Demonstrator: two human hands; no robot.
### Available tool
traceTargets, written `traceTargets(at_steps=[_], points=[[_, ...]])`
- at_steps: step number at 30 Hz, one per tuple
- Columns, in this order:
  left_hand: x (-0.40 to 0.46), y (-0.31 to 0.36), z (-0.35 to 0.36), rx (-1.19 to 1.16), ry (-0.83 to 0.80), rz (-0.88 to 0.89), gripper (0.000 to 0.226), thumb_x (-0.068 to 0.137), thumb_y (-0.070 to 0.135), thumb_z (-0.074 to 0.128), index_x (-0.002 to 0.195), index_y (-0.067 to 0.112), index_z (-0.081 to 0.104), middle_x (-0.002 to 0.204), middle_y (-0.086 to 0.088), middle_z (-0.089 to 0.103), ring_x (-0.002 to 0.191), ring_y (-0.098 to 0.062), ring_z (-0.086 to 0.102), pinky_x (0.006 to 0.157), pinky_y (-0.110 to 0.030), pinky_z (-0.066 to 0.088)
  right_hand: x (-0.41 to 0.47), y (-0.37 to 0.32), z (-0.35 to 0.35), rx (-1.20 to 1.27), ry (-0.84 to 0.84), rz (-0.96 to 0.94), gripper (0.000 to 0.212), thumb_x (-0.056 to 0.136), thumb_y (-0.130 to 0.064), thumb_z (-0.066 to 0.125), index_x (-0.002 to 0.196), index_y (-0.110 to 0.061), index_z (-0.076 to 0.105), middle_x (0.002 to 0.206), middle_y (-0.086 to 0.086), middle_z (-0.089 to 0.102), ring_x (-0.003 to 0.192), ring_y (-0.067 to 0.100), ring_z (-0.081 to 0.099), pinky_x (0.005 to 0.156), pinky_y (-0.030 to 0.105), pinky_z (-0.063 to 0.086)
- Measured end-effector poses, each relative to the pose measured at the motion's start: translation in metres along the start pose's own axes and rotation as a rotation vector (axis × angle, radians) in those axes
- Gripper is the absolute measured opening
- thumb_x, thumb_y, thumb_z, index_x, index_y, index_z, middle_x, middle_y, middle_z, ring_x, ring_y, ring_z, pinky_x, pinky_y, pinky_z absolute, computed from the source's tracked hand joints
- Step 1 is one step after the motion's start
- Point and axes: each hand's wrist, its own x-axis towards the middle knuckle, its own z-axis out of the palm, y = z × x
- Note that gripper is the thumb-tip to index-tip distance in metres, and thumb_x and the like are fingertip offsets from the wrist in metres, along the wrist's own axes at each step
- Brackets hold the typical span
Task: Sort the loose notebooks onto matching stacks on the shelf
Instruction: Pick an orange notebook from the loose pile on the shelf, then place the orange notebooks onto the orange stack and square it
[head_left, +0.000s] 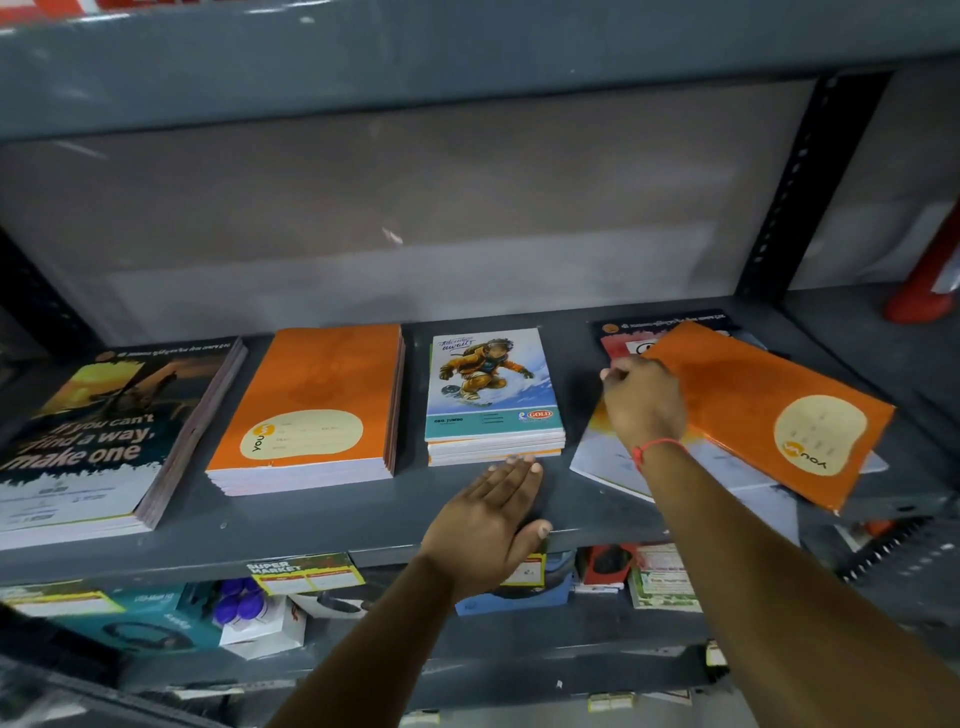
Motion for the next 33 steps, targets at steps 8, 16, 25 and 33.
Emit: traceTargets(at_steps=[8, 16, 25, 33], points=[[0.040, 0.033, 0.017, -0.034, -0.068, -0.006, 0.073, 0.092, 0.057, 0.022, 0.147, 0.014, -0.001, 0.159, -0.005, -0.001, 0.146, -0.018, -0.002, 0.114, -0.025, -0.004, 0.002, 0.083, -0.053, -0.372, -0.191, 0.191, 0.055, 0.095, -0.042, 0.036, 0.138, -0.010, 0.035, 0.149, 0.016, 0.030, 0.137, 0.038, 0.027, 0.107, 0.052, 0.031], [0.038, 0.030, 0.020, 0.003, -0.036, 0.009, 0.073, 0.092, 0.058, 0.021, 0.147, 0.015, 0.000, 0.159, -0.005, 0.002, 0.146, -0.018, 0.001, 0.112, -0.023, -0.007, -0.010, 0.107, -0.048, -0.564, -0.191, 0.196, 0.076, 0.094, -0.055, 0.020, 0.146, 0.000, 0.018, 0.153, 0.023, 0.023, 0.140, 0.036, 0.024, 0.112, 0.049, 0.023], [0.038, 0.033, 0.020, 0.025, -0.018, 0.004, 0.073, 0.092, 0.057, 0.021, 0.147, 0.013, -0.001, 0.159, -0.007, 0.002, 0.146, -0.019, 0.002, 0.114, -0.024, -0.007, -0.009, 0.078, -0.054, -0.726, -0.050, -0.053, 0.034, 0.096, -0.027, 0.036, 0.088, -0.014, 0.067, 0.086, 0.006, 0.072, 0.069, 0.022, 0.055, 0.074, 0.031, 0.037], [0.037, 0.033, 0.018, 0.024, -0.002, 0.011, 0.072, 0.092, 0.056, 0.022, 0.147, 0.013, 0.003, 0.158, -0.008, 0.006, 0.146, -0.019, 0.005, 0.112, -0.024, -0.007, 0.004, 0.121, -0.072, -0.397, -0.182, 0.401, 0.046, 0.093, -0.039, 0.032, 0.129, -0.013, 0.041, 0.130, 0.016, 0.048, 0.122, 0.034, 0.044, 0.103, 0.051, 0.035]])
